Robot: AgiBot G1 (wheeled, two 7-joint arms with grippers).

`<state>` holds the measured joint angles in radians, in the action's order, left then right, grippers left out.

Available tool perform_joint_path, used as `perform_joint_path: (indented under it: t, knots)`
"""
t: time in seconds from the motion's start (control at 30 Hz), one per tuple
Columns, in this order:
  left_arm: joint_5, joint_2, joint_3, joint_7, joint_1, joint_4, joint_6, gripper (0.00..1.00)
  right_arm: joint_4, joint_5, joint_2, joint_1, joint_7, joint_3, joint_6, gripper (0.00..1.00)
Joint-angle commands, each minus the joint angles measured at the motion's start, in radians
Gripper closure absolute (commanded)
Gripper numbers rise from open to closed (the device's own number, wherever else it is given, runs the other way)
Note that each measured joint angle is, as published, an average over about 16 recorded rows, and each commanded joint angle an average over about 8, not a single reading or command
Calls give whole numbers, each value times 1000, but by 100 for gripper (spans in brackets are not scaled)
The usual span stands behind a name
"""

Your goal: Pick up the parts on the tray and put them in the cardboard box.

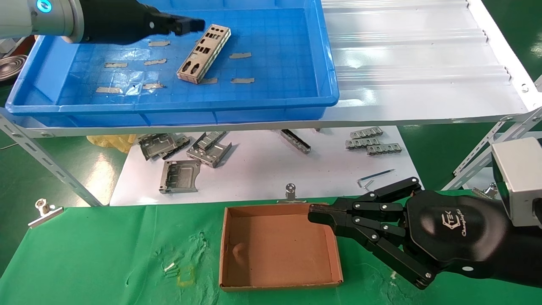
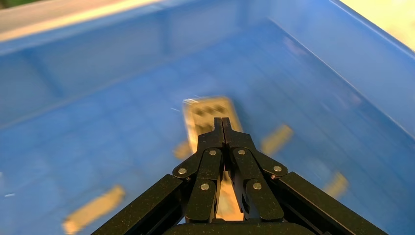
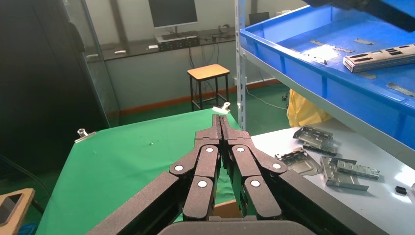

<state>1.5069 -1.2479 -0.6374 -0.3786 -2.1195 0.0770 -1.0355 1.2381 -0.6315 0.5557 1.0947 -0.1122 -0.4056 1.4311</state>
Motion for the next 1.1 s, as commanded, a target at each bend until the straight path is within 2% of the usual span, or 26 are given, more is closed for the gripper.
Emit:
perform_joint_path:
  t: [0.03, 0.07, 0.4, 0.43, 0.67, 0.7, 0.9, 1.1]
  knots:
    - [6, 4, -5, 15, -3, 9, -41, 4, 0, 0, 0, 0, 0, 0, 0, 100]
    - [10, 5, -9, 27, -3, 15, -47, 0, 0, 0, 0, 0, 0, 0, 0, 100]
    - [46, -4, -31, 93, 7, 53, 12, 0, 0, 0, 0, 0, 0, 0, 0, 100]
    - [45, -5, -31, 91, 9, 55, 11, 0, 0, 0, 0, 0, 0, 0, 0, 94]
    - [48, -8, -33, 67, 19, 68, 14, 0, 0, 0, 0, 0, 0, 0, 0, 7]
    - [51, -9, -35, 68, 21, 74, 22, 0, 0, 0, 0, 0, 0, 0, 0, 0]
    - [68, -7, -44, 68, 40, 117, 68, 0, 0, 0, 0, 0, 0, 0, 0, 0]
    - [76, -6, -51, 16, 51, 147, 60, 0, 0, 0, 0, 0, 0, 0, 0, 0]
